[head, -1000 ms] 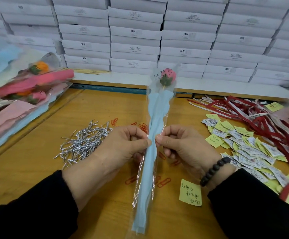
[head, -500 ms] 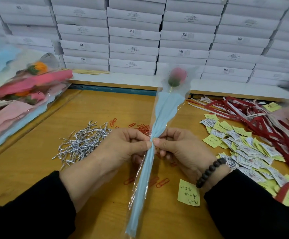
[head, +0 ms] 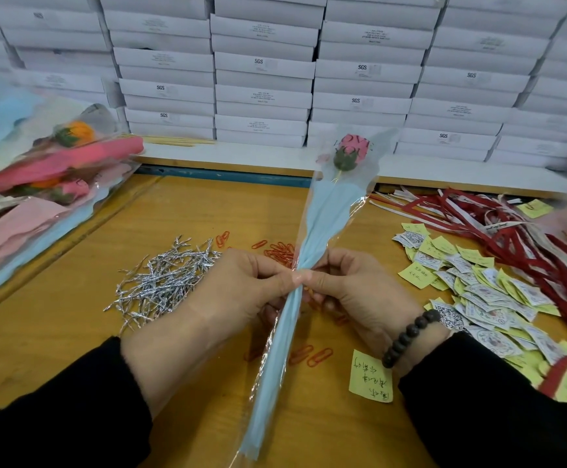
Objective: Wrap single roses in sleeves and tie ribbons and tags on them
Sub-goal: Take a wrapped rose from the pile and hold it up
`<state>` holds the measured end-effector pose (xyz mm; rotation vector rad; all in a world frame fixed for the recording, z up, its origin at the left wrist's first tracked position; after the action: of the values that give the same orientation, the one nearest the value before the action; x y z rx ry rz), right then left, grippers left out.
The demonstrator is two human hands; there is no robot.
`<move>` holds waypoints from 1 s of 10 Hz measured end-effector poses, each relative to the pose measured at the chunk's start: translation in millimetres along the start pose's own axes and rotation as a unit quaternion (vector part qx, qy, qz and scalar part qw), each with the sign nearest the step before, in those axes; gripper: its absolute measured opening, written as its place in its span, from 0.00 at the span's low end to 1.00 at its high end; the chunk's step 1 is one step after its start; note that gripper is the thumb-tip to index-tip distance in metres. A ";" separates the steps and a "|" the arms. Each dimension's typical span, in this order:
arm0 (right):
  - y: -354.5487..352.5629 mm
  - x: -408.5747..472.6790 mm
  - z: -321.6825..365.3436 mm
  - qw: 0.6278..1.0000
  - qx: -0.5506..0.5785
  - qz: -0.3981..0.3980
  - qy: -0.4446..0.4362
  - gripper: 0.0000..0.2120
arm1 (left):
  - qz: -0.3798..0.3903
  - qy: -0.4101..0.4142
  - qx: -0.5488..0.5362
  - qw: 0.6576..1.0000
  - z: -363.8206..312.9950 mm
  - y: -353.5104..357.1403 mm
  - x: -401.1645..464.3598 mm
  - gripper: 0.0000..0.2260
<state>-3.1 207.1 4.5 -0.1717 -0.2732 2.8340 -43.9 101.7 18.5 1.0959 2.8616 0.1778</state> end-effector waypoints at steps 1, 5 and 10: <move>-0.6 0.0 0.0 1.000 -0.007 -0.001 -0.003 0.05 | 0.005 -0.005 0.010 1.000 2.4 1.0 1.6 0.11; 0.8 2.9 3.0 0.995 -0.092 -0.037 -0.026 0.04 | -0.022 -0.052 -0.060 0.997 8.3 -12.8 6.0 0.08; 77.3 -64.1 34.8 0.819 -0.423 0.355 -0.155 0.07 | -0.104 -0.009 -0.043 0.994 -4.6 -59.0 14.8 0.09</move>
<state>31.9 109.6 28.4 0.0361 -1.8965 3.1657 -94.3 67.6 14.8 0.7753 2.8973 0.2726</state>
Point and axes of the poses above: each hand's wrist, its own x-axis towards the middle knuckle, its own y-axis out of the palm, z = x × y, the point moved 9 cm from there along x, towards the middle knuckle, and after that the axes turned 14 degrees about -x, right-handed, at the moved point
